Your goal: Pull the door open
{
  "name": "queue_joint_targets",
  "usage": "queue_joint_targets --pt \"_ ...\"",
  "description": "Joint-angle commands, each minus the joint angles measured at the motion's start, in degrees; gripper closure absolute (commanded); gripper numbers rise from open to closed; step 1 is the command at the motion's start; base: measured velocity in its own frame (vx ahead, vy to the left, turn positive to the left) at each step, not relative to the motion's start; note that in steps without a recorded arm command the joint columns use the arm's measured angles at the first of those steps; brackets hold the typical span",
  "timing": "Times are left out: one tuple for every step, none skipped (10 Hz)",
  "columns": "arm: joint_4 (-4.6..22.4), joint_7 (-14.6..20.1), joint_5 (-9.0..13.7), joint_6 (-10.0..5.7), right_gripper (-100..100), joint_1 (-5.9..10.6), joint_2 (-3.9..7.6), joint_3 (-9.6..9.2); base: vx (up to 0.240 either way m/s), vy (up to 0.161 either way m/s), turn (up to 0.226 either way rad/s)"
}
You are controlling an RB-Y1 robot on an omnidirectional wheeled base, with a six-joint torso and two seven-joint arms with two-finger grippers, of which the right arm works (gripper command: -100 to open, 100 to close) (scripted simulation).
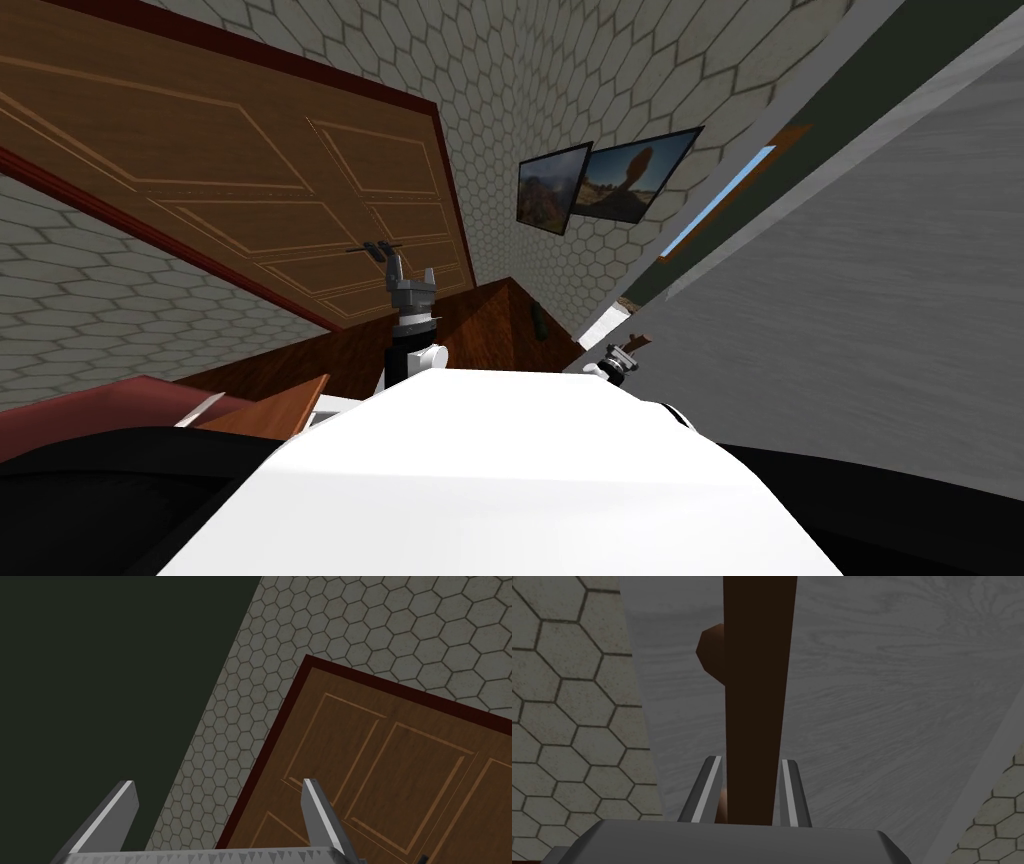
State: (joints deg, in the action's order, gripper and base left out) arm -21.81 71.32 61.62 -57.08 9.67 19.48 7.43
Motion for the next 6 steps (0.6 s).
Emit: queue_joint_targets --pt "-2.1 -0.1 -0.4 0.46 100 -0.96 -0.39 -0.46 -0.083 0.062 -0.049" --pt "-0.8 -0.1 -0.4 0.46 100 -0.96 -0.39 -0.46 -0.03 0.01 0.015" --pt "-1.9 1.6 -1.7 0.8 100 -1.19 0.1 -1.91 0.002 -0.033 -0.066" --pt "-1.4 1.6 -1.7 0.8 100 -1.19 0.1 -1.91 0.02 -0.04 -0.007" --pt "-1.8 2.8 -2.7 1.05 100 -1.36 0.43 -2.9 0.06 -0.061 -0.03" --pt "-1.8 2.8 -2.7 1.05 100 -1.36 0.43 -2.9 0.06 -0.061 0.002"
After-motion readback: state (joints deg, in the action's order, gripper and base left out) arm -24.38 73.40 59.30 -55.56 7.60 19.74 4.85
